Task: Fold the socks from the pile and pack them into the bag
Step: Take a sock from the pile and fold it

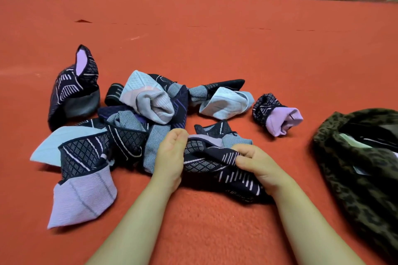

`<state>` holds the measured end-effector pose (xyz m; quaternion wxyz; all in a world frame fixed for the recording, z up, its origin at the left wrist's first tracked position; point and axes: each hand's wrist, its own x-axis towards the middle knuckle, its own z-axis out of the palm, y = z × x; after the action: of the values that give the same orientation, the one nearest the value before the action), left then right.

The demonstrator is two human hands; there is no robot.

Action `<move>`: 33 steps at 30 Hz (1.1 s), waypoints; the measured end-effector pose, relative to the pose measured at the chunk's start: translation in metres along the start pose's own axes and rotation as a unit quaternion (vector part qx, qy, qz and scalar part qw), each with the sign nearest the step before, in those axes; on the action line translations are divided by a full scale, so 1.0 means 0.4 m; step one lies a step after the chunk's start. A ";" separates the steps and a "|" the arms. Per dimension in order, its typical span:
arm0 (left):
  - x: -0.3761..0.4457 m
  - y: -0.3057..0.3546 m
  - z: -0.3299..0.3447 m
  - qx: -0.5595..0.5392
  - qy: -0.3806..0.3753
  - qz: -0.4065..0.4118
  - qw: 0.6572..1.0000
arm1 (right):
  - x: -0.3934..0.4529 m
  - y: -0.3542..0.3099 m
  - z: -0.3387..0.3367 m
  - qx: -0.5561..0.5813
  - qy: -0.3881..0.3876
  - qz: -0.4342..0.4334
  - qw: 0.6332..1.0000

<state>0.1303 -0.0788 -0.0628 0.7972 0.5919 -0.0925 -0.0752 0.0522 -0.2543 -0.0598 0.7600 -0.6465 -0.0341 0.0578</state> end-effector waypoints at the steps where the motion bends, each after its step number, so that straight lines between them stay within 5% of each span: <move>1: 0.000 -0.001 -0.005 0.013 -0.030 0.002 0.999 | -0.002 -0.003 -0.003 -0.008 0.005 0.002 1.000; 4: -0.006 0.002 -0.010 0.080 -0.126 0.007 0.989 | -0.010 -0.015 -0.017 -0.027 -0.011 0.014 0.999; 9: -0.005 -0.006 -0.001 0.133 -0.080 0.017 0.988 | -0.033 -0.027 -0.029 0.001 -0.150 0.102 0.983; 13: -0.005 -0.004 0.006 0.030 -0.082 -0.074 0.993 | -0.040 -0.035 -0.032 -0.053 -0.152 0.108 0.981; 16: -0.005 0.001 -0.007 -0.053 -0.193 -0.117 0.973 | -0.041 -0.048 -0.033 -0.087 -0.104 0.064 0.989; 21: -0.023 0.011 -0.010 -0.060 -0.360 -0.040 0.930 | -0.031 -0.033 -0.035 -0.057 -0.080 0.041 0.994; 27: -0.008 0.006 -0.014 -0.052 -0.164 -0.019 0.985 | -0.026 -0.011 -0.041 0.001 -0.044 0.057 0.997; 33: 0.007 0.020 -0.015 -0.058 -0.032 0.016 0.998 | -0.025 -0.004 -0.025 0.030 -0.050 0.093 0.994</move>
<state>0.1345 -0.0714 -0.0569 0.8280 0.5402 -0.1230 -0.0863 0.0437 -0.2657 -0.0598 0.7679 -0.6199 -0.0098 0.1611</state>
